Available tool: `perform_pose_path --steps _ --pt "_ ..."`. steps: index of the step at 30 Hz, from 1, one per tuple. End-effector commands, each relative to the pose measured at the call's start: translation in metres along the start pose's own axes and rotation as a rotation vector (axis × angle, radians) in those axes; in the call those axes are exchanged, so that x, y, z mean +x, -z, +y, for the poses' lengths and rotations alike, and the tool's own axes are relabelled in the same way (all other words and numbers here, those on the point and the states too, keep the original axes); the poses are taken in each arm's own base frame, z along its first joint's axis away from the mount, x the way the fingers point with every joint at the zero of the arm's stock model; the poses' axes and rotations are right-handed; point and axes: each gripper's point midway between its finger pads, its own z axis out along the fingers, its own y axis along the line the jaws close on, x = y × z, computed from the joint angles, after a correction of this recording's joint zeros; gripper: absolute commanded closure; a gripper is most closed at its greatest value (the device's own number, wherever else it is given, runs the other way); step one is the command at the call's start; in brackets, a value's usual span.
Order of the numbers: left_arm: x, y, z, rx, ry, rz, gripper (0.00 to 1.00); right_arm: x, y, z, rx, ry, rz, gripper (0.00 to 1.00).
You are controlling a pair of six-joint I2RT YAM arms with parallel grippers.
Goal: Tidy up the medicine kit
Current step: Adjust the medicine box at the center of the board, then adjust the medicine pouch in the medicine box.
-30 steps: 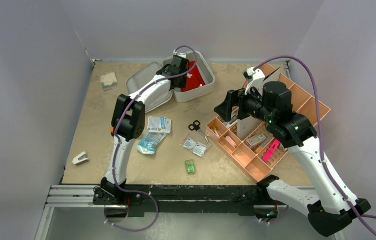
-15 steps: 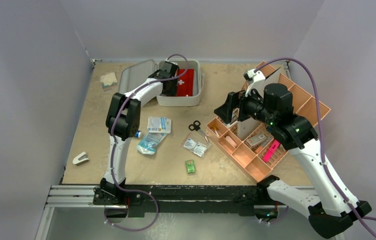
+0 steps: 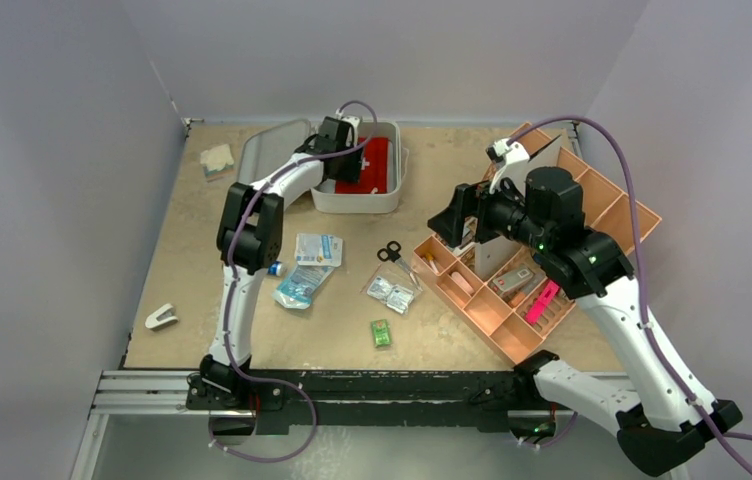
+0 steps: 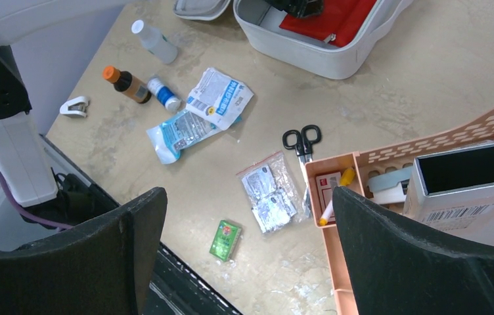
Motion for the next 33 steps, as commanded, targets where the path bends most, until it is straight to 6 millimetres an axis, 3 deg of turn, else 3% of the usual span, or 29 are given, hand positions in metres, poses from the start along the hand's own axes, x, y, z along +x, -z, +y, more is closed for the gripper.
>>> perform_pose_path --steps 1,11,22,29,33 --pt "-0.007 -0.006 -0.020 0.147 0.000 -0.032 0.49 -0.006 -0.001 0.000 0.006 -0.003 -0.012 0.03" --pt "-0.009 -0.005 -0.040 0.268 -0.038 -0.054 0.52 0.001 -0.013 -0.003 0.008 -0.019 0.020 0.03" --pt "-0.030 0.007 -0.052 0.327 -0.026 -0.105 0.51 0.001 -0.009 -0.004 0.014 -0.022 0.009 0.03" --pt "-0.058 0.041 -0.056 0.337 -0.013 -0.159 0.48 0.004 -0.008 -0.005 0.017 -0.027 0.014 0.03" --pt "-0.066 0.061 -0.047 0.284 -0.004 -0.160 0.47 0.004 -0.008 -0.004 0.017 -0.030 0.011 0.03"
